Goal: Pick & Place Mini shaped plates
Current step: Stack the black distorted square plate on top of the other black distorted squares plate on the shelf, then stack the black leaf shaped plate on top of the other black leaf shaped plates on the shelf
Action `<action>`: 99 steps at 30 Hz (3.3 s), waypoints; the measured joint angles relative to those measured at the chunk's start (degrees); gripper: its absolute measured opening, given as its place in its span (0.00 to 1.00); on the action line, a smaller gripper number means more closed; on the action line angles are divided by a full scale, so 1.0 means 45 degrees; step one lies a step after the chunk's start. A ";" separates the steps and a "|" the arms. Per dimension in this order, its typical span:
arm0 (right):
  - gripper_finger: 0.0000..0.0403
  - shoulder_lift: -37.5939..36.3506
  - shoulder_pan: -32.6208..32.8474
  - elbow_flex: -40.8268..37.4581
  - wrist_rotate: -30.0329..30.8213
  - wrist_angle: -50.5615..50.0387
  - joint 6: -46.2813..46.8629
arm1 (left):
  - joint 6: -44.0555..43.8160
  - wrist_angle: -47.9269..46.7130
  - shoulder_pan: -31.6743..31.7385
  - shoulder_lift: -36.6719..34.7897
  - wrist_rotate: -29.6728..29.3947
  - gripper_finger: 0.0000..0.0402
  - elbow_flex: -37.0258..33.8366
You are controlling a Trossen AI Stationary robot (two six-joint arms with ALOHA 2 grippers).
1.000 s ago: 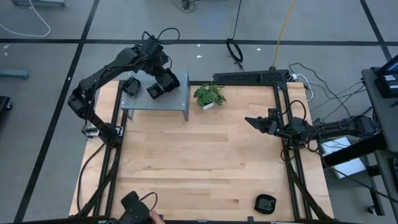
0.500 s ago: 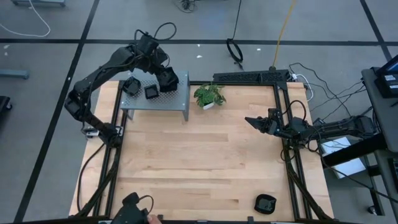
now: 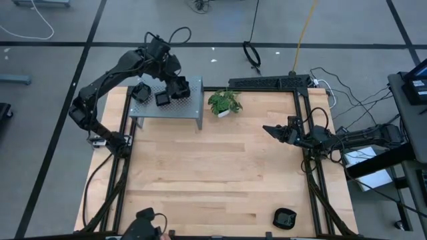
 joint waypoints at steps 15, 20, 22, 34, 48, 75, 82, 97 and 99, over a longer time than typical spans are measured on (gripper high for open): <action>0.32 0.0002 0.0005 0.0001 -0.0004 0.0000 0.0000 | 0.0773 0.0262 -0.0200 0.0024 -0.0128 0.16 0.0000; 0.32 -0.0001 0.0001 0.0001 0.0000 0.0000 0.0000 | 0.1229 0.0794 -0.0424 -0.0085 -0.0219 0.30 -0.0005; 0.32 0.0002 0.0002 0.0001 -0.0002 0.0000 0.0000 | 0.1396 0.1143 -0.0575 -0.0276 -0.0255 0.37 -0.0005; 0.32 -0.0001 0.0000 -0.0001 0.0000 0.0000 0.0000 | -0.2827 0.3694 -0.2164 -0.1127 -0.0219 0.55 -0.0006; 0.32 0.0002 0.0005 -0.0003 0.0000 0.0000 0.0000 | -0.7524 0.4493 -0.4520 -0.1355 -0.0071 0.47 -0.0005; 0.32 -0.0002 0.0004 -0.0002 0.0000 0.0005 0.0197 | -1.1323 0.9796 -1.2861 -0.1307 -0.3397 0.46 -0.0005; 0.32 0.0002 -0.0005 -0.0003 0.0029 0.0013 0.0329 | -1.1325 0.9781 -1.4362 -0.1297 -0.5416 0.46 -0.0005; 0.32 -0.0001 0.0000 0.0001 -0.0005 0.0008 0.1374 | -1.0602 0.9693 -1.4990 -0.1297 -0.5610 0.46 -0.0005; 0.32 -0.0003 0.0000 0.0002 0.0024 0.0009 0.1379 | -1.0353 0.9692 -1.4994 -0.1297 -0.5610 0.46 -0.0005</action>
